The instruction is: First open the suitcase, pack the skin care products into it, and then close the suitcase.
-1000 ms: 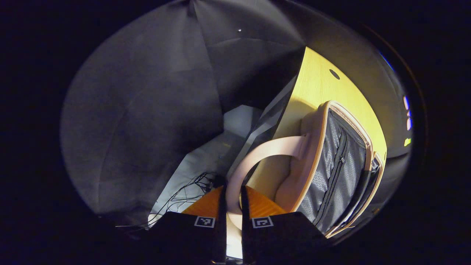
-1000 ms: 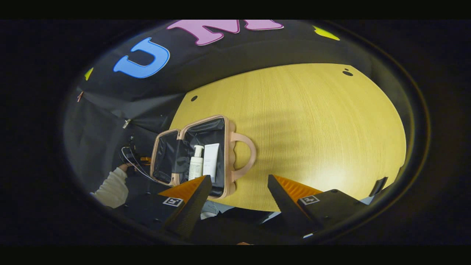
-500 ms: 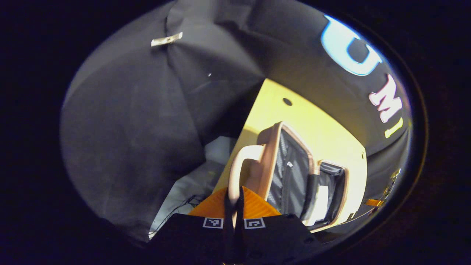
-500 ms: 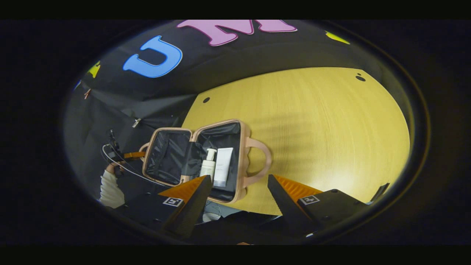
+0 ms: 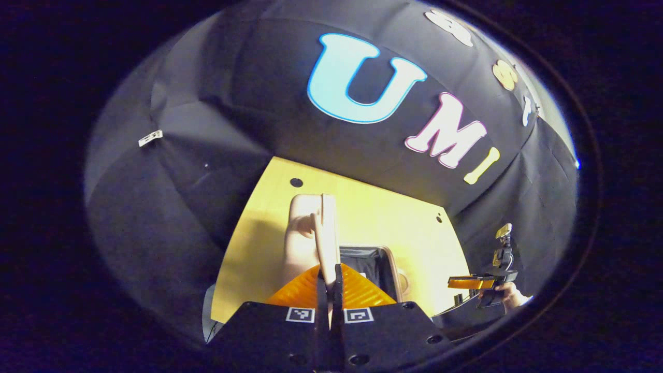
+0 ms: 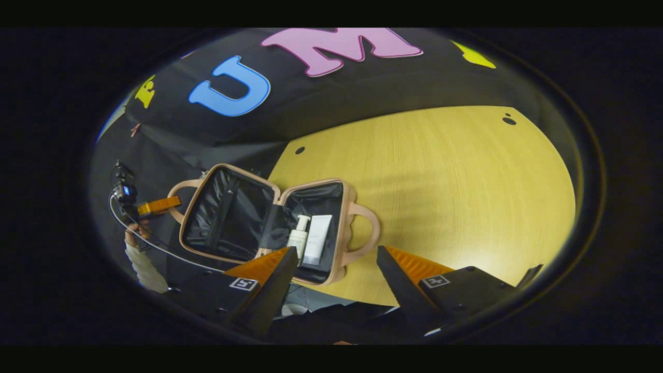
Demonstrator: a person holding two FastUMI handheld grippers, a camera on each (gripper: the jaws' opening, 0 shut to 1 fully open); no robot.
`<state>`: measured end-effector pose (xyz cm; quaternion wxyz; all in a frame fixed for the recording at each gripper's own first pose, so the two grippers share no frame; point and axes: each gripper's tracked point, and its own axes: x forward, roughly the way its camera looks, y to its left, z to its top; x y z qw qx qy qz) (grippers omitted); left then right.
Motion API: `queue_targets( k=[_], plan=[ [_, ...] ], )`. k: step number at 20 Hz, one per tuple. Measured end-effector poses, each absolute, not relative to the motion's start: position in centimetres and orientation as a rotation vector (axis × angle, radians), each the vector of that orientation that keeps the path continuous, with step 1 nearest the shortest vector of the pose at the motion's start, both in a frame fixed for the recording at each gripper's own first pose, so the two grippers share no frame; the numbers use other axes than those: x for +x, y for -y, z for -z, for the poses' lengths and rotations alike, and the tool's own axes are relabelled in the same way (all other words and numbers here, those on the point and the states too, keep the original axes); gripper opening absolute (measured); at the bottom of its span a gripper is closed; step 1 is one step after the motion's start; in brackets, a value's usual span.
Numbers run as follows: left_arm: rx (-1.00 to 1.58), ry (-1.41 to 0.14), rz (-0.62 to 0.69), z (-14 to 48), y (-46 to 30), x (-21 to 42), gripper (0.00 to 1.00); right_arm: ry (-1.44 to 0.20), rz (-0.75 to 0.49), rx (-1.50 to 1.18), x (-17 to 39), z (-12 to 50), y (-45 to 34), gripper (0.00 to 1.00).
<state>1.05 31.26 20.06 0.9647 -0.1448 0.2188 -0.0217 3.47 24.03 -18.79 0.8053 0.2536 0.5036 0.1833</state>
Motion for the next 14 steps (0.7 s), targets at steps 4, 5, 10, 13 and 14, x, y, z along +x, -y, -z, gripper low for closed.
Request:
queue_targets(
  k=[4,5,10,13,14],
  plan=[
    [-0.298,-0.449,0.232,-20.0,-20.8,3.2,0.06,-1.042,-0.335,0.562,2.3,18.5,-20.5,0.98],
    [-0.29,-0.454,0.274,-18.8,-18.2,4.4,0.06,-1.031,-0.308,0.565,1.7,18.6,-19.2,0.98],
    [-0.282,-0.56,0.451,-12.0,-8.8,8.8,0.06,-0.969,-0.2,0.582,0.4,17.6,-13.3,0.98],
    [-0.256,-0.665,0.492,-7.6,-6.3,10.0,0.06,-0.934,-0.152,0.594,-0.3,16.8,-11.0,0.98],
    [-0.237,-0.695,0.488,-6.5,-5.8,10.3,0.06,-0.927,-0.135,0.6,-0.5,16.7,-10.3,0.98]
  ],
)
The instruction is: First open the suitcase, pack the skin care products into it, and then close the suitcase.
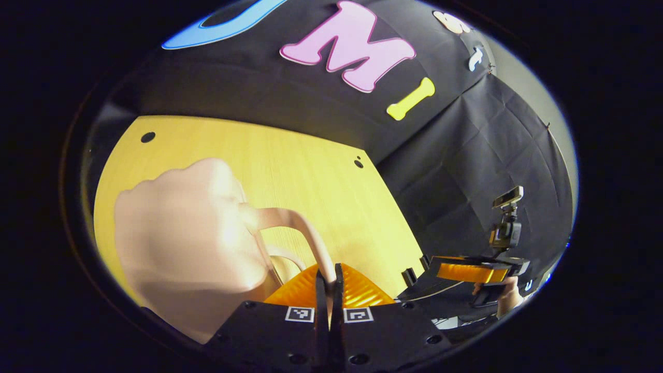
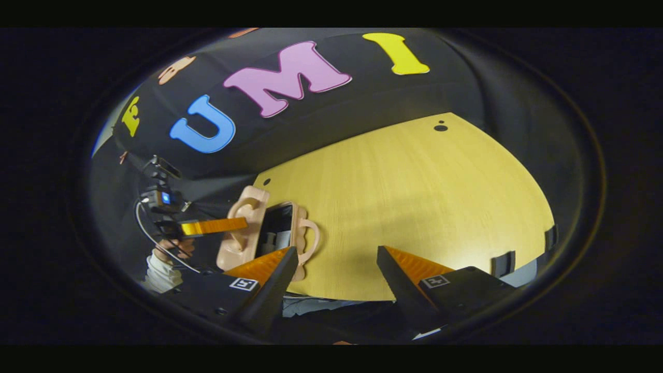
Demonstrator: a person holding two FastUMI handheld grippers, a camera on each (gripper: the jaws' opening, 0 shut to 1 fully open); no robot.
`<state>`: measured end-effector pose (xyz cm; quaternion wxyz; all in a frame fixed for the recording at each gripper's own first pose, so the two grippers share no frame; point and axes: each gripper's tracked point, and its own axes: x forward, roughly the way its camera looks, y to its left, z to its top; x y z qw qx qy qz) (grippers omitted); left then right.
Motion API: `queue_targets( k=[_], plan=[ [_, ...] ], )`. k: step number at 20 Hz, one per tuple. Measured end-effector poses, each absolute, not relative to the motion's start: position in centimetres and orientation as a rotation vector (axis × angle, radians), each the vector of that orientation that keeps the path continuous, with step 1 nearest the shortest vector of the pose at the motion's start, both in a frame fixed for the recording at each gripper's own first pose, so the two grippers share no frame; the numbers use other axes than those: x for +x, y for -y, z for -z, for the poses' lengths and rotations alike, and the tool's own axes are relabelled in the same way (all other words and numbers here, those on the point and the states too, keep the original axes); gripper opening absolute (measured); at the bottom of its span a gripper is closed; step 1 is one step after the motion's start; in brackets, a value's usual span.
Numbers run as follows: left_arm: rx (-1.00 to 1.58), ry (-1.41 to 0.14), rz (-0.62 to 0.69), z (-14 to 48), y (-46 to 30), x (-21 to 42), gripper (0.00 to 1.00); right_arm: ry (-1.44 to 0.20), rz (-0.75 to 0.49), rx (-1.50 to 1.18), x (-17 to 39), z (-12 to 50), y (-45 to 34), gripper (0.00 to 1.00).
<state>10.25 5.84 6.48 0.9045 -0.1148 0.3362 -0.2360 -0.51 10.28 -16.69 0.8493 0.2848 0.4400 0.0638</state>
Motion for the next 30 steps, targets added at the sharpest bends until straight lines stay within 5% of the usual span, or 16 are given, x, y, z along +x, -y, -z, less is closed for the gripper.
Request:
queue_targets(
  k=[9,20,21,23,30],
  plan=[
    [-0.091,-0.841,0.474,0.1,-3.3,10.4,0.07,-0.885,-0.01,0.628,-2.7,17.1,-4.5,0.98],
    [-0.058,-0.787,0.373,-0.3,-2.3,10.0,0.24,-0.788,-0.138,0.515,-1.5,14.3,-1.2,0.98],
    [-0.085,-0.768,0.376,-1.0,-1.8,9.5,0.34,-0.779,-0.142,0.49,-1.2,14.0,-0.6,0.97],
    [-0.113,-0.705,0.343,-2.2,-1.6,9.2,0.74,-0.762,-0.163,0.456,-0.6,13.2,0.0,0.97],
    [-0.013,-0.312,0.242,-14.6,-0.4,5.8,0.88,-0.631,-0.231,0.337,3.0,8.9,1.5,0.98]
  ],
)
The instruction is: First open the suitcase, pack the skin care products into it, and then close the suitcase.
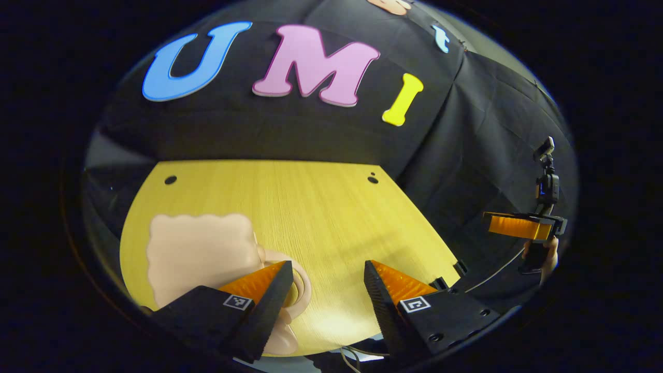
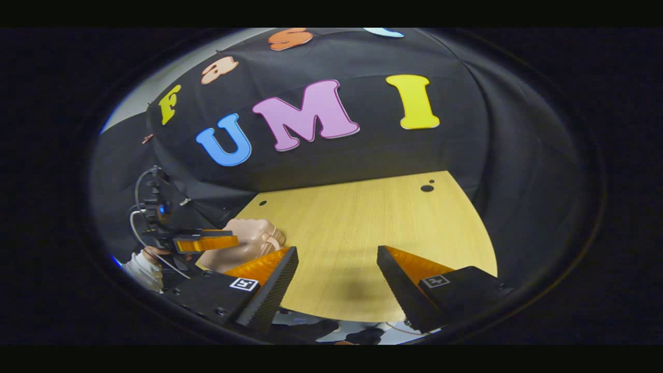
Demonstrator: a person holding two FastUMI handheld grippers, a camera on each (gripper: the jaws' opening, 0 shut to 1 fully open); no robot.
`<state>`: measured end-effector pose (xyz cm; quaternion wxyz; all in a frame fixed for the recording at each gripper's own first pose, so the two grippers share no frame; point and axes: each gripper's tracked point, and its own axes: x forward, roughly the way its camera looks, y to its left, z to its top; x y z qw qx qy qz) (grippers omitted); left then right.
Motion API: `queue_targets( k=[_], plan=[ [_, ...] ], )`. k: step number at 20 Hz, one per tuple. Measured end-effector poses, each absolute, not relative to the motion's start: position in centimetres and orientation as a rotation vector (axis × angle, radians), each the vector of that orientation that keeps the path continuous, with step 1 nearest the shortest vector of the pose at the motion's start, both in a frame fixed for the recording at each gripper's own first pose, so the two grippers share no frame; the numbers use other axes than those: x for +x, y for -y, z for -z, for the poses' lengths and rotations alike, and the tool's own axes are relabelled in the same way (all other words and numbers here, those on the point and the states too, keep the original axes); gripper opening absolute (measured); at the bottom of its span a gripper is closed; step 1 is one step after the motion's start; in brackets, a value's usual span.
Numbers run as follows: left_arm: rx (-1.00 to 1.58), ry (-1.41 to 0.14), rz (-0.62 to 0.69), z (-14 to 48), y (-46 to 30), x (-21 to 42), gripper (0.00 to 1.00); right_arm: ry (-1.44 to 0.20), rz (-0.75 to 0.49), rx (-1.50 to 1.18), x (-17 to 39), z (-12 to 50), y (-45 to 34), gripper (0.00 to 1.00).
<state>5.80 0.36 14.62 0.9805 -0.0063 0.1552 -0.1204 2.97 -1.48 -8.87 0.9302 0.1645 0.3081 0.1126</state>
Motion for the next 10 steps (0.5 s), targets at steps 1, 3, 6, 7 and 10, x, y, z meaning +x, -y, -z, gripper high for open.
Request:
queue_targets(
  k=[1,3,6,7,10],
  plan=[
    [0.007,-0.237,0.227,-17.0,0.1,5.1,0.89,-0.587,-0.234,0.306,3.7,7.6,1.8,0.98],
    [0.044,-0.103,0.166,-21.3,0.4,3.4,0.9,-0.484,-0.222,0.236,5.2,4.4,2.7,0.98],
    [0.105,0.097,0.037,-27.6,-0.2,0.9,0.92,-0.333,-0.187,0.172,6.6,-0.9,4.0,0.97],
    [0.122,0.164,-0.006,-29.6,-0.3,-0.1,0.94,-0.278,-0.162,0.15,7.1,-2.9,4.7,0.97],
    [0.151,0.333,-0.12,-34.5,-0.5,-2.6,0.95,-0.125,-0.069,0.093,7.7,-8.0,7.1,0.97]
  ],
)
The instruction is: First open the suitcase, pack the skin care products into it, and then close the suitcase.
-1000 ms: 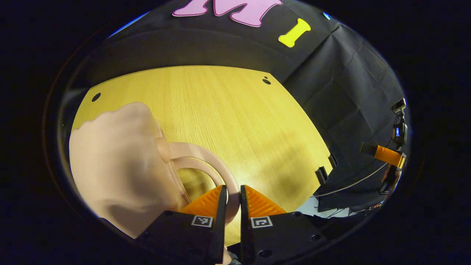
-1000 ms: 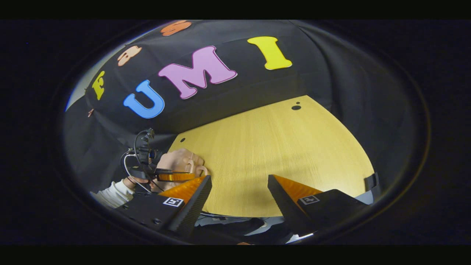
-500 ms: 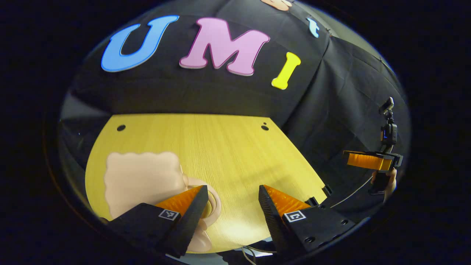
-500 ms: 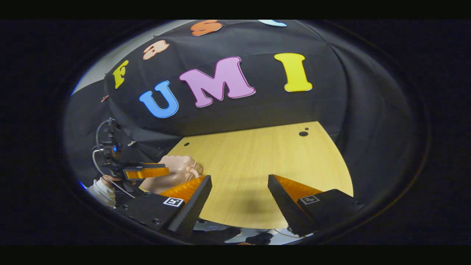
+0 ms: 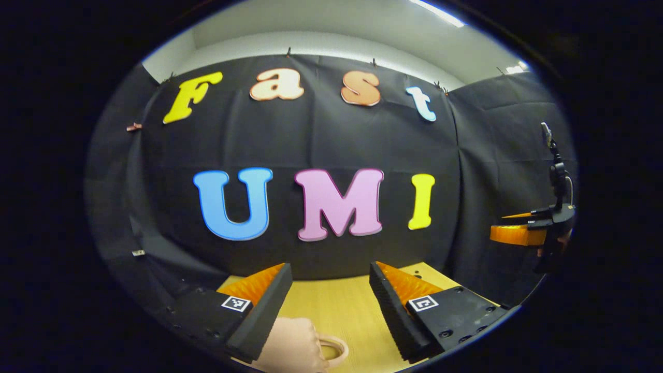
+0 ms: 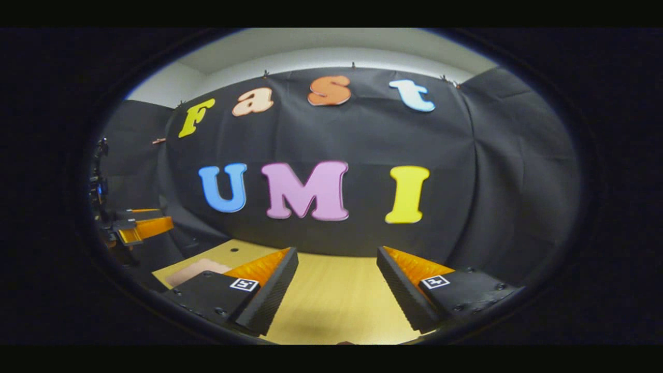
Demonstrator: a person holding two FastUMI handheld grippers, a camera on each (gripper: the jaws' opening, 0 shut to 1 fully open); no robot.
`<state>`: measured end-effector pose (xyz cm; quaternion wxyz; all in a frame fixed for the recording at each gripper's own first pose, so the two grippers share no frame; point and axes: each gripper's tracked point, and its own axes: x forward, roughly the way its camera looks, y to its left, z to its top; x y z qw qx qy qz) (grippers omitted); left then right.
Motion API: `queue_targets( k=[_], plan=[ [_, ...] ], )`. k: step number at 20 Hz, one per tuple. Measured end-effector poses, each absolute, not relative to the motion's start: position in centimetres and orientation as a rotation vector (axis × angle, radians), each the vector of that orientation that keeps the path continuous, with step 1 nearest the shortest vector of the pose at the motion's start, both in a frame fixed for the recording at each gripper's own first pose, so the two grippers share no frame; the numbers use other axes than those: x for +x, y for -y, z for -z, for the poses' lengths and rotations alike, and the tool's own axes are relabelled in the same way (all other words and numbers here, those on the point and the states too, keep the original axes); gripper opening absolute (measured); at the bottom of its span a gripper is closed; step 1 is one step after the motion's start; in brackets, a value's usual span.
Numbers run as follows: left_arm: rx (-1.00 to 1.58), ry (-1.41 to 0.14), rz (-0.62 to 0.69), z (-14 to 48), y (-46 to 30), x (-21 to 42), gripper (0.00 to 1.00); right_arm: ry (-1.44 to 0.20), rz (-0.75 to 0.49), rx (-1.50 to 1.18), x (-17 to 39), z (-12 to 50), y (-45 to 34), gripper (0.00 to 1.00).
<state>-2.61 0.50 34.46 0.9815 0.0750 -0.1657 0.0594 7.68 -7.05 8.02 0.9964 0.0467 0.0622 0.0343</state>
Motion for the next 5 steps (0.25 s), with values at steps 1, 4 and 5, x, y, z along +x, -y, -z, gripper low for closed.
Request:
queue_targets(
  k=[1,4,5],
  plan=[
    [0.143,0.366,-0.135,-35.2,-0.2,-3.1,0.95,-0.082,-0.048,0.085,7.6,-9.4,7.3,0.98],
    [0.097,0.373,-0.152,-36.3,-0.2,-3.9,0.94,0.007,0.005,0.058,7.3,-11.4,8.3,0.97],
    [0.099,0.385,-0.16,-36.5,-0.4,-3.9,0.94,0.033,0.023,0.039,7.1,-12.1,8.8,0.97]
  ],
)
